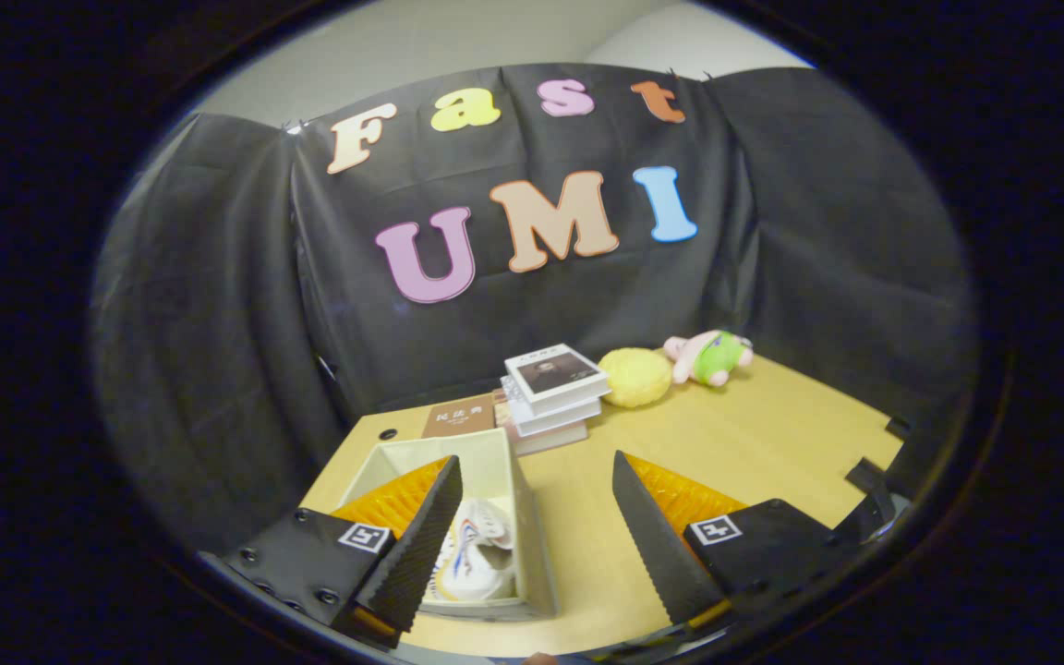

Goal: Open the storage box then place both shoes into the box .Put the left shoe in first, then the right shoe, with the right side of both shoes facing outward in a uniform manner.

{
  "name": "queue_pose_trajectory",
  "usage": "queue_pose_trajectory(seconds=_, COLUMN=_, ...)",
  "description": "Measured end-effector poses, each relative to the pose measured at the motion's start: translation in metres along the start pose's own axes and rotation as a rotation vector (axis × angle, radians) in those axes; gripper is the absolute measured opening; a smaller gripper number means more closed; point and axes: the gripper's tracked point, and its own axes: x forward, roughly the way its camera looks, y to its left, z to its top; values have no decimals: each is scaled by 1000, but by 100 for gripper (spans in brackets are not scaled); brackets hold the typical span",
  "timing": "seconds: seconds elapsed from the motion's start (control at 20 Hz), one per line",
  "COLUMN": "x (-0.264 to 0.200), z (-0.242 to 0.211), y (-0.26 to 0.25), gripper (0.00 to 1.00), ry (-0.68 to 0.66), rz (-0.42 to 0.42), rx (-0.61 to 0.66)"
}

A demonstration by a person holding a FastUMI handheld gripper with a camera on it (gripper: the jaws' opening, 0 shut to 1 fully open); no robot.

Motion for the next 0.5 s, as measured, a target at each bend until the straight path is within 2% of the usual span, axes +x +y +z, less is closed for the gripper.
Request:
queue_pose_trajectory(seconds=0.1, x=-3, z=-5, y=-22, gripper=100, ry=-57, rz=-31, rx=-55)
queue_pose_trajectory(seconds=0.3, x=-4, z=-16, y=-60, gripper=100, ry=-173, rz=-20, rx=-114)
queue_pose_trajectory(seconds=0.5, x=-22, z=-36, y=-118, gripper=100, ry=-238, rz=-73, rx=-195)
